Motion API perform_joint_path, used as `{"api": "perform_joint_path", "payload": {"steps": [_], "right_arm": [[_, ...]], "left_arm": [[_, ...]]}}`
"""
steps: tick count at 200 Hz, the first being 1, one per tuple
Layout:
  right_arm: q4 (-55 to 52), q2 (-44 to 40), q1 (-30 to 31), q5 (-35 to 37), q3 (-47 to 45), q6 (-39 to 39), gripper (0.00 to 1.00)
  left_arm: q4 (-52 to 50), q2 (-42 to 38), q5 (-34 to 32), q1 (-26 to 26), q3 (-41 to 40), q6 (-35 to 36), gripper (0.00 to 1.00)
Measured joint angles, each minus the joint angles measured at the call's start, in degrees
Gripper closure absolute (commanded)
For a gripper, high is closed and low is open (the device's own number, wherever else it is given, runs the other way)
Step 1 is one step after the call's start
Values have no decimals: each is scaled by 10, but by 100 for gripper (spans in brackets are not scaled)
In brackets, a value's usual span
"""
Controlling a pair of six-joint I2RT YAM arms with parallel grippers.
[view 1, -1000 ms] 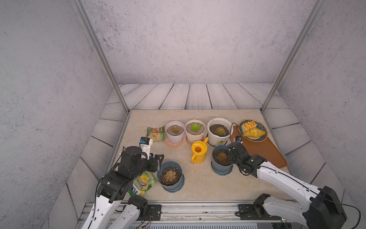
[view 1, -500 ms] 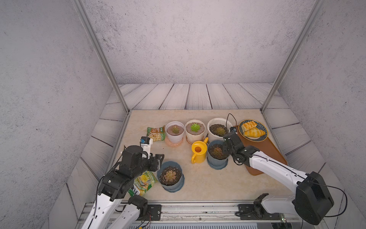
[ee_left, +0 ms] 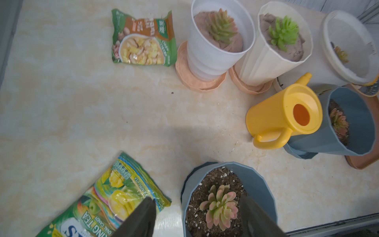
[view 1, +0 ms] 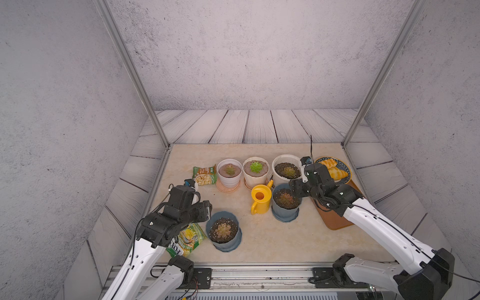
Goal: Water the succulent around the soil edge
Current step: Move the pot to the center of the board, then move the watering can to the center of the board.
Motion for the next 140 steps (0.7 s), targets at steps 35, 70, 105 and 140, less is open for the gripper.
{"api": "perform_joint_path", "payload": {"steps": [35,70,105,140], "right_arm": [[-2,93,3,-68,72,-19,16],[-26,203,17,-101,143,-31,16],[-35,248,38,-110,173,-35,16],[-36,296,57,-111,205,-36,15]], "left_arm": [[-17,13,-6,0,-30,-51,37],[-15,20,6,0,-63,-73,46],[-7,28,14,0,-73,-83,48],[7,35,20,-1,-85,-92,62]]}}
